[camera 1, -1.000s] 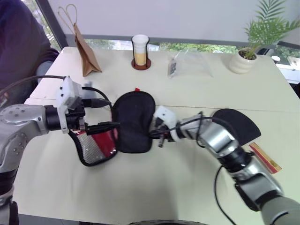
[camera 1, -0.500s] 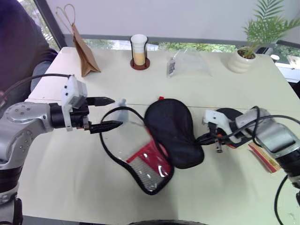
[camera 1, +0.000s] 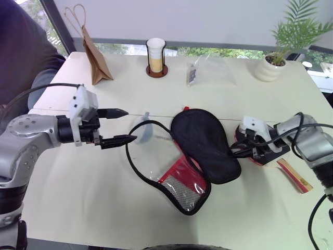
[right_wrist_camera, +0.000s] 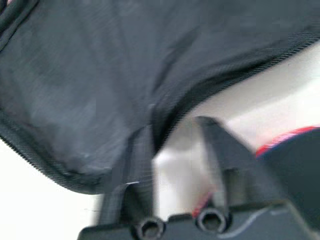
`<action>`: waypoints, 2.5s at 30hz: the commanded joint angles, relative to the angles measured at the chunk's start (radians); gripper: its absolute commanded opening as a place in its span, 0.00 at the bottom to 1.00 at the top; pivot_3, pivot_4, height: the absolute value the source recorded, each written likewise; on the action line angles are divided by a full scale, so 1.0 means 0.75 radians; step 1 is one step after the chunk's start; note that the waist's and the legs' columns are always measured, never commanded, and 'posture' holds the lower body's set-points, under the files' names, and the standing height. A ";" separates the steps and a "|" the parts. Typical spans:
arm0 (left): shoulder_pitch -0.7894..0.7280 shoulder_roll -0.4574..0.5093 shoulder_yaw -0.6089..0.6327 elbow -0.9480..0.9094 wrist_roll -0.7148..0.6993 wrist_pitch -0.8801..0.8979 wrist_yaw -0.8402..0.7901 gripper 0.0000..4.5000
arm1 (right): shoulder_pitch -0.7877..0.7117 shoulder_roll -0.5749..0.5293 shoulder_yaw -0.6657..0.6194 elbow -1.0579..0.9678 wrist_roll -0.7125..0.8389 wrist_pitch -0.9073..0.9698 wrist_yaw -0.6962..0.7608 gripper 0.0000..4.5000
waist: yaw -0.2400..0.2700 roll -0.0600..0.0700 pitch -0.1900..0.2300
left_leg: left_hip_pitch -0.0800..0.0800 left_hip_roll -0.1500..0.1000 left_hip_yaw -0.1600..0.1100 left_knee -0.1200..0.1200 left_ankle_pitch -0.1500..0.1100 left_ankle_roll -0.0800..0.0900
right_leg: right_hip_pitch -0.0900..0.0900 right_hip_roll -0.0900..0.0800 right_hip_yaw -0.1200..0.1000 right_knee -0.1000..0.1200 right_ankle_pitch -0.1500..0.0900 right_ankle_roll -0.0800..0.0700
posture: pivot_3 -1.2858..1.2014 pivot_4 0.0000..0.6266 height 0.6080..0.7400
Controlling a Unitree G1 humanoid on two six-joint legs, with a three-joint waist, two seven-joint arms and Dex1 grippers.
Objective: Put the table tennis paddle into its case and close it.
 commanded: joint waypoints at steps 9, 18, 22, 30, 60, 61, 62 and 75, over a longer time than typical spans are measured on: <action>-0.107 -0.078 -0.100 0.045 0.028 -0.054 -0.057 1.00 | 0.484 -0.246 -0.710 -0.459 0.131 0.351 -0.176 0.99 | 0.008 0.001 0.001 | -0.001 0.000 0.000 0.000 0.000 0.000 | 0.001 -0.001 0.000 0.000 0.000 0.000 | 0.52 0.24 1.00; -0.207 -0.149 -0.196 0.120 0.053 -0.092 -0.152 1.00 | 1.128 -0.148 -1.189 -0.581 0.067 0.505 -0.237 0.99 | 0.004 0.001 0.001 | 0.002 0.001 0.000 0.000 -0.004 0.007 | 0.005 0.001 0.000 -0.001 0.000 0.000 | 0.52 0.24 1.00; -0.241 -0.169 -0.223 0.145 0.071 -0.102 -0.179 1.00 | 1.152 -0.104 -1.161 -0.506 0.070 0.468 -0.298 0.99 | 0.001 0.001 0.001 | 0.003 0.001 0.000 0.000 -0.004 0.007 | 0.006 0.003 0.000 -0.001 0.000 0.000 | 0.52 0.24 1.00; -0.249 -0.181 -0.231 0.146 0.090 -0.100 -0.196 1.00 | 1.005 -0.072 -1.005 -0.297 0.099 0.403 -0.354 0.99 | 0.005 0.001 0.001 | 0.003 0.001 0.001 0.000 -0.001 0.003 | 0.006 0.003 0.000 -0.002 0.000 0.000 | 0.52 0.24 1.00; -0.369 -0.289 -0.317 0.294 0.180 -0.168 -0.259 1.00 | 0.535 0.153 -0.941 -1.121 0.434 1.363 -0.810 0.18 | 0.004 0.001 0.001 | 0.002 0.003 0.001 0.001 0.000 0.001 | 0.005 0.004 0.000 -0.001 0.000 0.001 | 0.52 0.24 1.00; -0.370 -0.288 -0.317 0.300 0.183 -0.172 -0.266 1.00 | 0.464 0.227 -0.908 -1.157 0.434 1.451 -0.867 0.18 | 0.004 0.001 0.001 | 0.002 0.003 0.000 0.001 0.000 0.001 | 0.005 0.004 0.000 -0.001 0.000 0.001 | 0.52 0.24 1.00; -0.372 -0.288 -0.318 0.303 0.185 -0.174 -0.269 1.00 | 0.410 0.279 -0.885 -1.182 0.434 1.520 -0.911 0.18 | 0.004 0.001 0.001 | 0.001 0.003 0.000 0.002 0.000 0.001 | 0.005 0.004 0.000 -0.001 0.000 0.001 | 0.52 0.24 1.00; -0.314 -0.275 -0.286 0.244 0.178 -0.158 -0.241 1.00 | 0.320 0.524 -0.614 -1.235 0.493 1.614 -1.201 0.18 | -0.001 0.001 0.001 | -0.001 0.001 0.001 0.001 0.000 0.001 | 0.000 0.004 0.000 0.002 0.000 0.001 | 0.52 0.24 1.00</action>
